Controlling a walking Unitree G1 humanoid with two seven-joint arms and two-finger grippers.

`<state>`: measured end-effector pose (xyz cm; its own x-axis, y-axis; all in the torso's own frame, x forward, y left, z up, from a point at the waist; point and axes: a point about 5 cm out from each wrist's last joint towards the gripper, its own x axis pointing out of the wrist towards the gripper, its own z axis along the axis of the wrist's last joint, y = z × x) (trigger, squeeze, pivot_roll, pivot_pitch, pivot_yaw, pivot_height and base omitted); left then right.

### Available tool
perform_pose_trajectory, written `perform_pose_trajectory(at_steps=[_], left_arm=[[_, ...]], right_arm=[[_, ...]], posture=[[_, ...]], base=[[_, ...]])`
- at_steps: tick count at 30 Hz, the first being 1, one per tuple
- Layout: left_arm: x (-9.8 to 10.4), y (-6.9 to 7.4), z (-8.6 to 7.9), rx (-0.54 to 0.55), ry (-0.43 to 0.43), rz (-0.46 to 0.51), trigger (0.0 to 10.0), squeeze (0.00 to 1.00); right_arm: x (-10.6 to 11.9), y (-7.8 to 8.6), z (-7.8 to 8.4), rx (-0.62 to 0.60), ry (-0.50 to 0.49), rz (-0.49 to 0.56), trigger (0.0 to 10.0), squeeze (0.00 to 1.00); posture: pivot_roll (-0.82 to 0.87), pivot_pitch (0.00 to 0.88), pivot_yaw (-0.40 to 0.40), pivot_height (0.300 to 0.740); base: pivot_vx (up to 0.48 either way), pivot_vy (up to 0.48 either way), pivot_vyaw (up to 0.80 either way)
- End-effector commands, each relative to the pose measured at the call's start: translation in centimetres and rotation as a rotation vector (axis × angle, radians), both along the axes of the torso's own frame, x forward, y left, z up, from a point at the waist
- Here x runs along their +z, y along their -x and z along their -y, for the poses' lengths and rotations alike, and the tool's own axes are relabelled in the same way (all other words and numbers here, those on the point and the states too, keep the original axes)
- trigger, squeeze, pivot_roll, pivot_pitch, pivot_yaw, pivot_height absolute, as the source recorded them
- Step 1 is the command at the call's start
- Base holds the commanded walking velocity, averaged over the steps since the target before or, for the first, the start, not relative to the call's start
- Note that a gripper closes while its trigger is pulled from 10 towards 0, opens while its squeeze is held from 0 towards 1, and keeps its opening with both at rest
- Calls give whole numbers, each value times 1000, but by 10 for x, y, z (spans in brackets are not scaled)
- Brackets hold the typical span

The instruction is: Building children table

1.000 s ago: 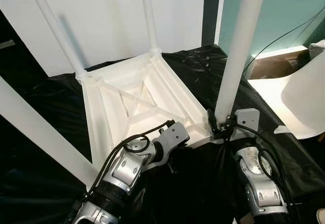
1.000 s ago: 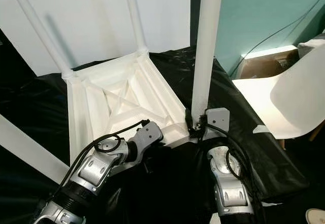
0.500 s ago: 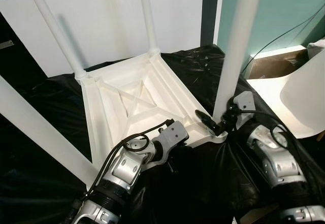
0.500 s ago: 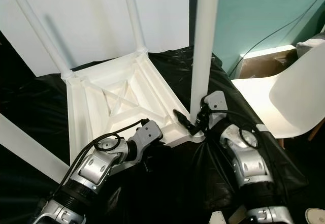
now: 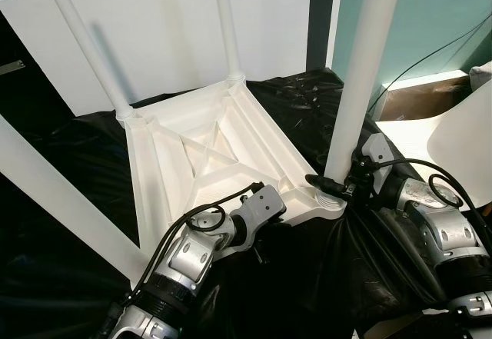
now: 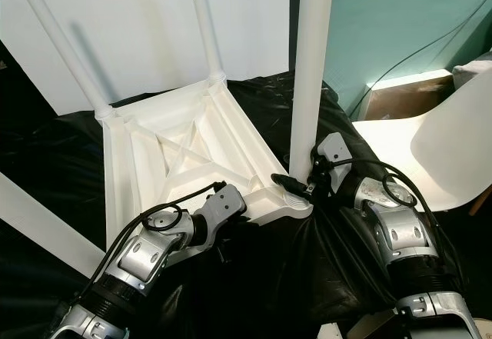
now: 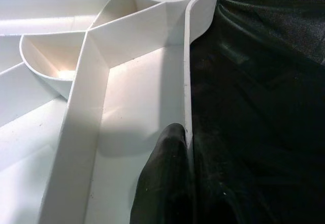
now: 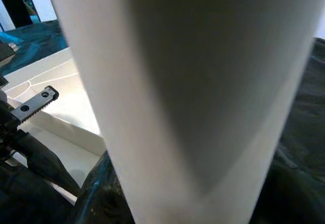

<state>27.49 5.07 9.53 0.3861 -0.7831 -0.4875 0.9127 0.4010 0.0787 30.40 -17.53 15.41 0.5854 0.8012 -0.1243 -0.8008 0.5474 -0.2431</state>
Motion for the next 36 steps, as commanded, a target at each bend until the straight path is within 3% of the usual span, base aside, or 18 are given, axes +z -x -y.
perform_pose_trajectory(at_steps=[1, 4, 5, 7, 8, 10, 18, 19, 23, 24, 26, 27, 28, 31, 32, 34, 36], left_arm=[[-38, 6, -21, 161, -81, -125, 10000, 0], [-38, 6, -20, 160, -80, -124, 10000, 0], [-37, 5, -20, 160, -78, -122, 10000, 0], [-37, 5, -19, 162, -76, -120, 10000, 0], [-37, 5, -19, 162, -76, -120, 10000, 0], [-38, 7, -20, 163, -77, -124, 10000, 0], [-41, 8, -22, 160, -89, -131, 10000, 0], [-41, 7, -22, 160, -89, -131, 10000, 0], [-41, 7, -22, 160, -89, -131, 10000, 0], [-40, 7, -22, 163, -89, -129, 10000, 0], [-40, 7, -22, 163, -89, -129, 10000, 0], [-42, 9, -23, 161, -93, -133, 10000, 0], [-43, 11, -23, 157, -97, -139, 10000, 0], [-43, 10, -23, 155, -97, -139, 10000, 0], [-42, 9, -23, 154, -96, -135, 10000, 0], [-42, 9, -23, 154, -96, -135, 10000, 0], [-39, 5, -21, 156, -91, -126, 10000, 0]], right_arm=[[-22, 13, -18, 109, -11, -107, 0, 0], [-25, 16, -19, 82, -48, -123, 0, 0], [-29, 22, -22, -5, -107, -100, 0, 0], [-33, 29, -22, -308, -224, -32, 0, 0], [-33, 29, -22, -308, -224, -32, 0, 0], [-37, 35, -16, -547, -269, 8, 0, 0], [-37, 41, -12, -670, -283, 45, 0, 0], [-36, 41, -9, -731, -280, 72, 0, 0], [-36, 41, -9, -731, -280, 72, 0, 0], [-34, 43, -3, -803, -282, 94, 0, 0], [-34, 43, -3, -803, -282, 94, 0, 0], [-33, 44, -5, -814, -273, 106, 10000, 333], [-33, 41, -20, -678, -279, 61, 10000, 1000], [-33, 40, -26, -614, -278, 43, 10000, 1000], [-30, 41, -35, -480, -287, 12, 10000, 0], [-30, 41, -35, -480, -287, 12, 10000, 0], [-24, 39, -41, -272, -280, -16, 10000, 0]], posture=[[23, 0, 60, 740], [18, 0, 59, 740], [21, 0, 52, 740], [24, 0, 50, 740], [24, 0, 50, 740], [24, 0, 53, 740], [18, 0, 55, 740], [18, 0, 55, 740], [18, 0, 55, 740], [39, 0, 41, 740], [39, 0, 41, 740], [31, 0, 46, 740], [14, 0, 59, 740], [14, 0, 59, 740], [13, 0, 60, 740], [13, 0, 60, 740], [10, 0, 58, 740]], base=[[0, 0, 0], [0, 0, 0], [0, 0, 0], [0, 0, 0], [0, 0, 0], [0, 0, 0], [0, 0, 0], [0, 0, 0], [0, 0, 0], [0, 0, 0], [0, 0, 0], [0, 0, 0], [0, 0, 0], [0, 0, 0], [0, 0, 0], [0, 0, 0], [0, 0, 0]])
